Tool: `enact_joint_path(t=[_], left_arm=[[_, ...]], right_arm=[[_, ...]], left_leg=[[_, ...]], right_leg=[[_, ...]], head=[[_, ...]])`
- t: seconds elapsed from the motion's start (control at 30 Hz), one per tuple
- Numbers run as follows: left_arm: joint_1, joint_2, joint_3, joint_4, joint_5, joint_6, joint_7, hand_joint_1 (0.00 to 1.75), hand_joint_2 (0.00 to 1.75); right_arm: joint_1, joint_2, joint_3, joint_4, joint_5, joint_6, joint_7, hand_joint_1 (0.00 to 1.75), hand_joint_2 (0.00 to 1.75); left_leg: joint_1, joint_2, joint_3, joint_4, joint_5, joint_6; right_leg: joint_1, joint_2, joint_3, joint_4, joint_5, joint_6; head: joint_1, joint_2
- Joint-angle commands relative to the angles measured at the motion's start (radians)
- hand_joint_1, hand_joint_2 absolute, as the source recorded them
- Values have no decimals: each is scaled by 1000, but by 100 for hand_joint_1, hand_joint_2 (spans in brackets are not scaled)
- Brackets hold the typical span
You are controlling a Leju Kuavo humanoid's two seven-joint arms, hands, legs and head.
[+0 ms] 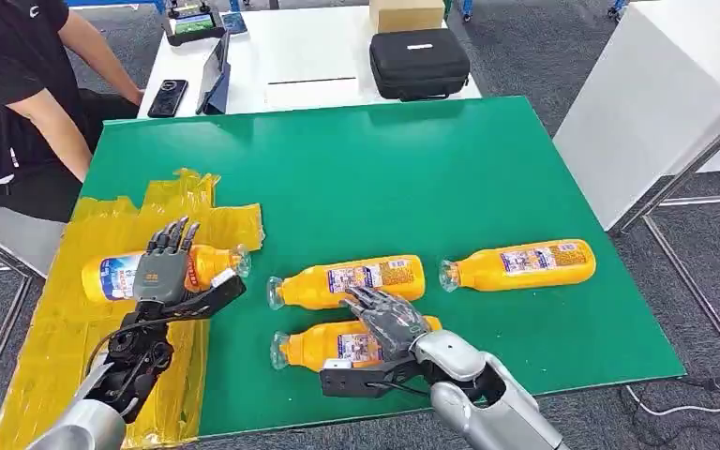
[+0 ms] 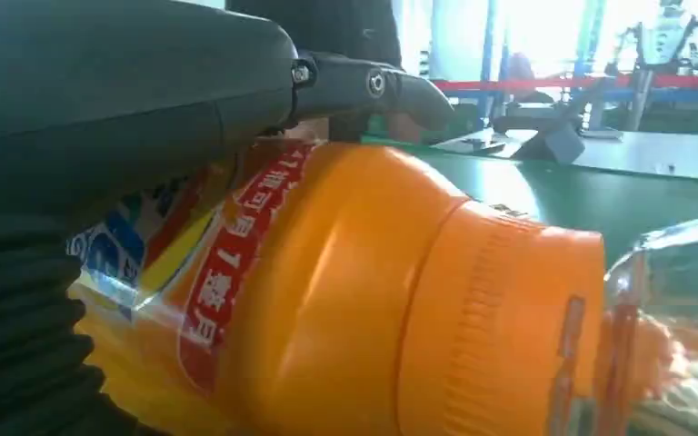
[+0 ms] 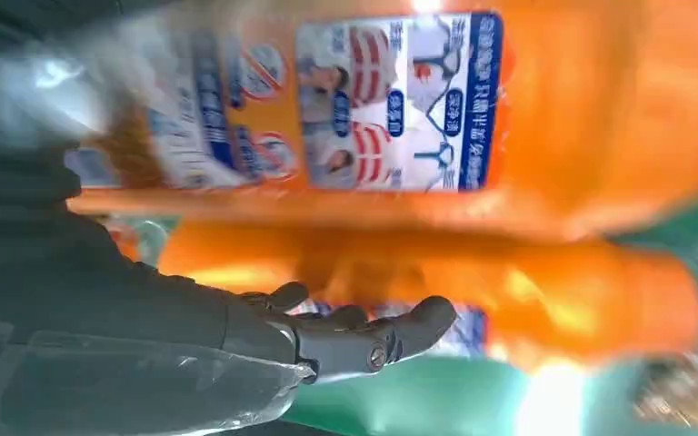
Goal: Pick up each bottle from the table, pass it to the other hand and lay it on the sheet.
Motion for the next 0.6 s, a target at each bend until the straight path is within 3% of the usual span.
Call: enact_joint_path(t=[0.03, 0.37, 0.43, 0.6], left_arm=[[39, 7, 44, -40, 11, -27, 2, 0, 0], [46, 0, 61, -56, 44, -27, -20, 0, 0], [65, -25, 114, -134, 218, -88, -134, 0, 0], [143, -47, 167, -471, 591, -206, -278, 0, 0]], right_arm=[[-18, -24, 39, 72, 11, 2, 17, 0, 175], [-8, -25, 32, 67, 17, 4, 24, 0, 175], [8, -29, 19, 58, 27, 5, 32, 0, 175], [45, -20, -11, 49, 52, 10, 37, 0, 175]], left_leg=[[0, 3, 3, -1, -1, -1], [0, 5, 8, 0, -3, -2], [0, 4, 6, 0, -2, -1], [0, 2, 3, 1, -2, -1]], right_leg=[[0, 1, 3, -1, -1, 0], [0, 0, 8, 0, -3, 0], [0, 0, 6, -1, -2, 0], [1, -2, 3, 0, -2, 0]], head=[[0, 0], [0, 0], [0, 0], [0, 0]])
